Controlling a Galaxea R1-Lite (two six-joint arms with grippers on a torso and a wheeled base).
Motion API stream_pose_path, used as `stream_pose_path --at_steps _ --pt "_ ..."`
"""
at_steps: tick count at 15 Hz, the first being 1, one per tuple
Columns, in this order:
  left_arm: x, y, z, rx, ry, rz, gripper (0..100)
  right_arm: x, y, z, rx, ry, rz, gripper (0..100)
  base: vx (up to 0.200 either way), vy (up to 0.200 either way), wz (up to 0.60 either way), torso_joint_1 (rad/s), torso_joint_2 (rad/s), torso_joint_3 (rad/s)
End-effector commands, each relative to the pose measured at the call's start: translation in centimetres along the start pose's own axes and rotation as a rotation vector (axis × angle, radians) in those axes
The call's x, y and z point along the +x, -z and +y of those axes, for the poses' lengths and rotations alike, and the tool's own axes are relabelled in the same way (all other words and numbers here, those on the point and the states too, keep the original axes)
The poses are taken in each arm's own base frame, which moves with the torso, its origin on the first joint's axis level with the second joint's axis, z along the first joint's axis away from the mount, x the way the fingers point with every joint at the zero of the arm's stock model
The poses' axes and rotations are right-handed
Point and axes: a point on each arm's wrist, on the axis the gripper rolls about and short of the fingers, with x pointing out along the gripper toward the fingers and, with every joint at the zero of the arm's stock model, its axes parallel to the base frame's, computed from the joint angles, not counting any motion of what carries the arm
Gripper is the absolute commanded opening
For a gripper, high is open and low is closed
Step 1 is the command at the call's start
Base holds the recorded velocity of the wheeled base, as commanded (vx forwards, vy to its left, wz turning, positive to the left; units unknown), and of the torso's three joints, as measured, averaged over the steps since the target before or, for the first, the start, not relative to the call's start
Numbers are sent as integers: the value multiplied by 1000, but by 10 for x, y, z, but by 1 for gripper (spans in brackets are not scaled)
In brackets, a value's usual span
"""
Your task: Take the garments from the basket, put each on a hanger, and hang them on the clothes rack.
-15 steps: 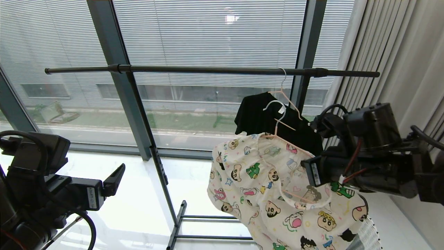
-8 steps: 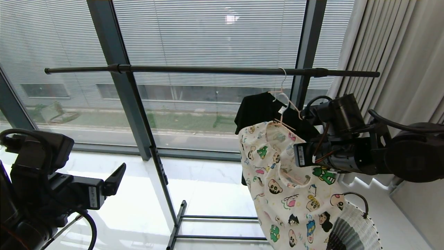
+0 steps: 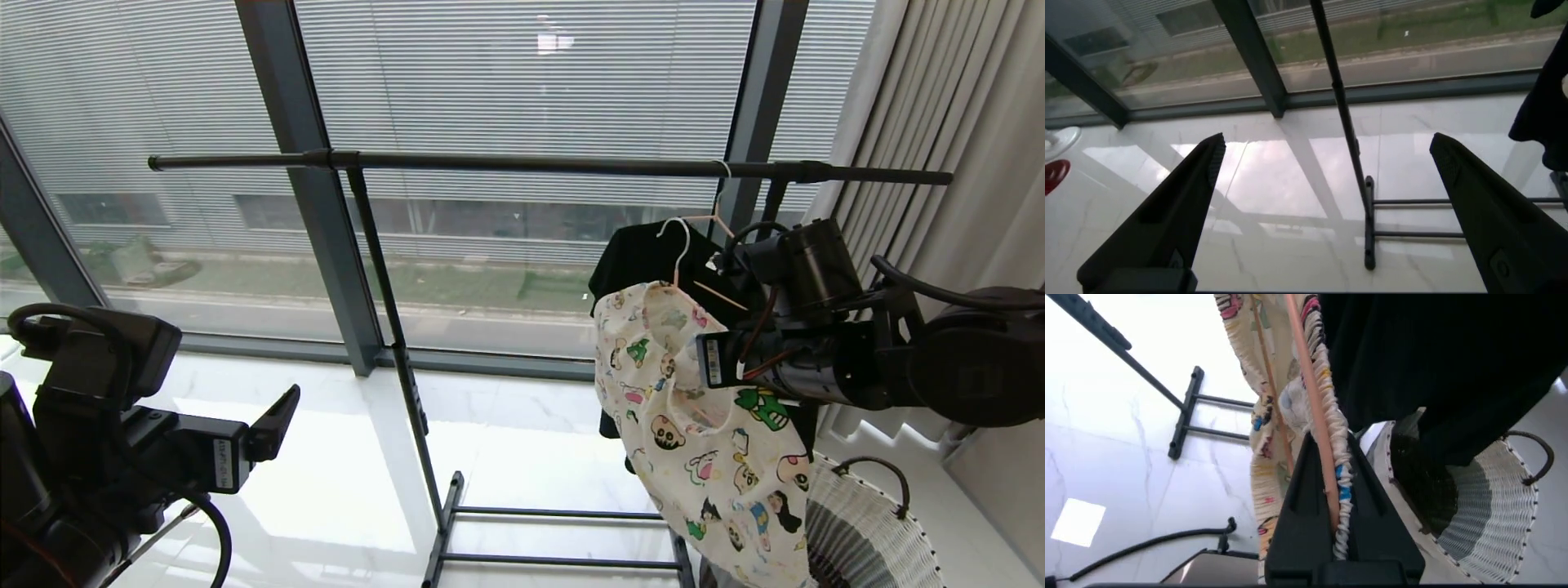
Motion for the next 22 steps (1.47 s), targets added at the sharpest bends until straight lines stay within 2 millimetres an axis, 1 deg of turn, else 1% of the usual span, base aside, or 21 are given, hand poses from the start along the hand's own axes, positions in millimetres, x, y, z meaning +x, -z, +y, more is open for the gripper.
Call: stream_pose_path --at_steps 1,2,4,7,10,17,19,22 --pt "1 0 -1 2 2 3 100 -2 -3 -2 8 5 -10 0 0 0 0 0 0 0" --pt "1 0 -1 6 3 4 100 -2 -5 -2 12 5 -19 0 0 0 0 0 0 0" --pt "0 2 -3 60 22 4 100 -1 -11 -1 18 22 -43 0 200 0 0 2 5 0" --pt "0 1 -7 69 45 1 100 0 -17 -1 30 24 -72 0 200 0 0 -9 1 5" --pt "0 1 -7 69 48 0 100 2 -25 -8 54 35 -118 0 200 0 0 10 4 1" --pt "-1 2 -15 85 89 -2 100 -6 -32 -10 68 28 -154 0 200 0 0 1 3 3" --pt "-1 1 -15 83 90 -3 100 -5 -36 -10 61 27 -163 0 0 0 0 0 0 0" --pt "-2 1 -16 83 92 -6 100 2 -38 -11 43 37 -162 0 0 0 0 0 0 0"
